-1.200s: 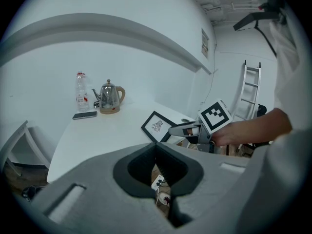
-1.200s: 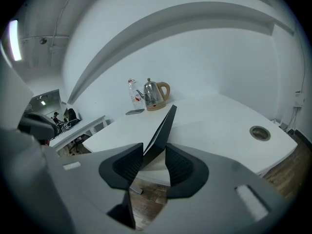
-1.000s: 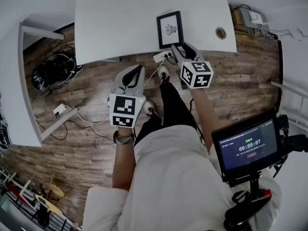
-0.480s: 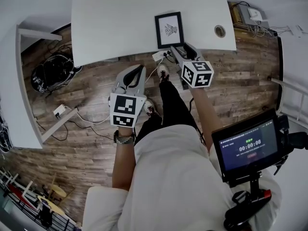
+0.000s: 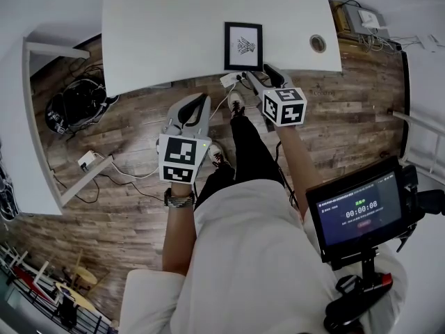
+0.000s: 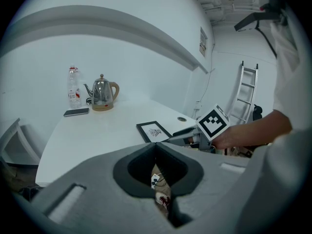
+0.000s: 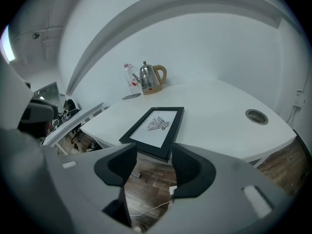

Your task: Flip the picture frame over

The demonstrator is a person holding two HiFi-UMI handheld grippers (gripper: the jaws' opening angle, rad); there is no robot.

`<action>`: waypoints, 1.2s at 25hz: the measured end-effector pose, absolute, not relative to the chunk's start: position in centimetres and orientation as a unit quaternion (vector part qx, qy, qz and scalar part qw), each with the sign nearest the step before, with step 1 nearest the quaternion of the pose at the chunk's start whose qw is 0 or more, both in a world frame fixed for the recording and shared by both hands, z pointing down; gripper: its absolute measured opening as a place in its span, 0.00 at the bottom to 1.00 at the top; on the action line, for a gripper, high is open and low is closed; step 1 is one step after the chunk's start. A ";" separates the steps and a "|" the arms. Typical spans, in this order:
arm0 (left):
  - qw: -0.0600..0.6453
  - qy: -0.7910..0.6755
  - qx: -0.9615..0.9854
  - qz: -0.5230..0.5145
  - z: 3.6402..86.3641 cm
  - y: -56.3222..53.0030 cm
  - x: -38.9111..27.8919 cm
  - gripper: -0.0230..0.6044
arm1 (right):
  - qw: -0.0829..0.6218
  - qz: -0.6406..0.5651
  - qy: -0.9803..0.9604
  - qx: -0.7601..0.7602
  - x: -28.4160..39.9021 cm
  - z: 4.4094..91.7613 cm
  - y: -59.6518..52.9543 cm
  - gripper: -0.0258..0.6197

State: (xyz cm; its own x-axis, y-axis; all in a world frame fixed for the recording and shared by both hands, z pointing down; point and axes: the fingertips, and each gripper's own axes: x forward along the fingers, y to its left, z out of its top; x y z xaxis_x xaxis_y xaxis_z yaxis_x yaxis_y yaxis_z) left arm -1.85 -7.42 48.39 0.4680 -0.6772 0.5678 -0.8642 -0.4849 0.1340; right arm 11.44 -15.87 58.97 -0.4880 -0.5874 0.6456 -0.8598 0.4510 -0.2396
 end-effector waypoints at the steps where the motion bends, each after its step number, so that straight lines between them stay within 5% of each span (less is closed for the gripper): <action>1: 0.207 -0.464 0.831 0.226 48.4 -7.4 -1.9 0.04 | 0.243 0.278 -0.816 0.444 11.5 58.8 -15.9 0.40; 11: 0.202 -0.466 0.832 0.223 48.4 -8.4 -2.2 0.04 | 0.245 0.243 -0.830 0.438 10.7 56.6 -16.4 0.39; 16: 0.198 -0.474 0.830 0.217 48.3 -9.6 -2.9 0.04 | 0.233 0.219 -0.837 0.445 9.8 54.7 -17.2 0.32; 23: 0.167 -0.494 0.829 0.202 44.0 -8.6 -1.5 0.04 | 0.191 0.144 -0.850 0.470 11.6 45.9 -15.9 0.09; 30: 0.140 -0.504 0.831 0.188 41.4 -11.0 -2.9 0.04 | 0.163 0.094 -0.861 0.473 10.1 40.5 -17.5 0.04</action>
